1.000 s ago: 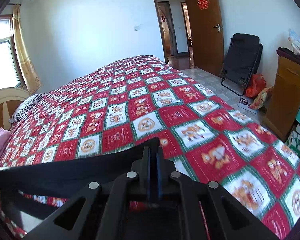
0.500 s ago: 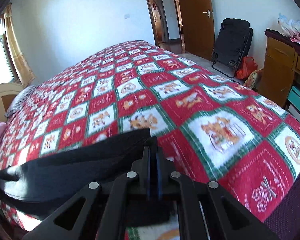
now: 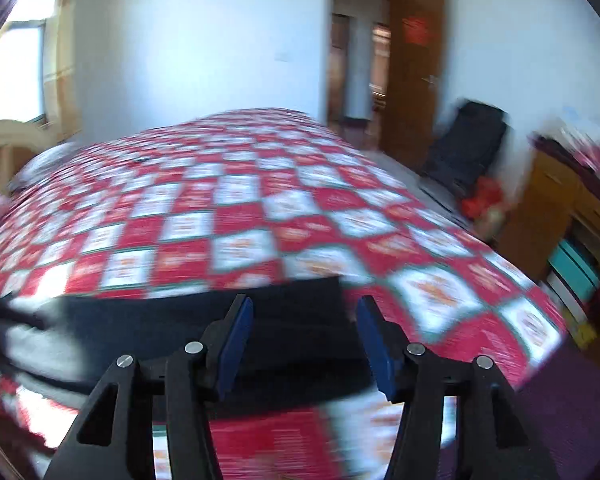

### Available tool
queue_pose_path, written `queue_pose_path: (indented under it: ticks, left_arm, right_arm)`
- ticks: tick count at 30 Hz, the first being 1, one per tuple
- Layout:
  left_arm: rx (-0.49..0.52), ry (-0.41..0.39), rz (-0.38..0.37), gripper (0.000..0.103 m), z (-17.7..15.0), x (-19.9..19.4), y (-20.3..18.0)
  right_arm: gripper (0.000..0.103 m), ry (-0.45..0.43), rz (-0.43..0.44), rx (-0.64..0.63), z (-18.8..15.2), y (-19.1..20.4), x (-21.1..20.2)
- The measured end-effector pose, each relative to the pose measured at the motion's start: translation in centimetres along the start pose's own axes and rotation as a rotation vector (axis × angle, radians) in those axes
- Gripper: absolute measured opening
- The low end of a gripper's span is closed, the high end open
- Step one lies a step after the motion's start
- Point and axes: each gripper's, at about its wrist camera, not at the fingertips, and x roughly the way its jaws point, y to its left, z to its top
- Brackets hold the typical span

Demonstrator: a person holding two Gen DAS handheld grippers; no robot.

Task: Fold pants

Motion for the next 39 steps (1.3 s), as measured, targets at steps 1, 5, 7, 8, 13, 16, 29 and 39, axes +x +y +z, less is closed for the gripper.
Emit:
queue_pose_path:
  ticks: [1,5,7,8,13,16,29,39]
  left_arm:
    - [-0.004,0.0,0.0,0.019,0.0,0.0,0.0]
    - [-0.029,-0.004,-0.008,0.019,-0.2,0.0,0.2]
    - [-0.05,-0.008,-0.014,0.019,-0.4,-0.1,0.4]
    - [-0.061,-0.011,-0.018,0.019,-0.4,-0.1,0.5]
    - [-0.088,-0.019,-0.026,0.019,-0.4,0.0,0.6]
    - [-0.09,-0.021,-0.028,0.019,-0.3,0.1,0.7]
    - [-0.007,-0.071,-0.06,0.015,0.6,-1.9,0.4]
    - [-0.021,-0.031,-0.049,0.036,-2.0,-1.7,1.6]
  right_arm:
    - [0.056,0.003,0.042,-0.068,0.2,3.0,0.1]
    - [0.056,0.027,0.211,-0.298,-0.7,14.2,1.3]
    - [0.056,0.065,0.325,-0.386,-2.2,20.0,2.4]
    - [0.056,0.082,0.359,-0.413,-2.8,21.9,2.9]
    - [0.056,0.14,0.481,-0.556,-6.7,30.4,5.4]
    - [0.056,0.157,0.471,-0.632,-8.2,33.2,6.7]
    - [0.005,0.105,0.511,-0.639,-6.7,32.6,4.1]
    - [0.005,0.189,0.52,-0.672,-9.8,33.0,6.0]
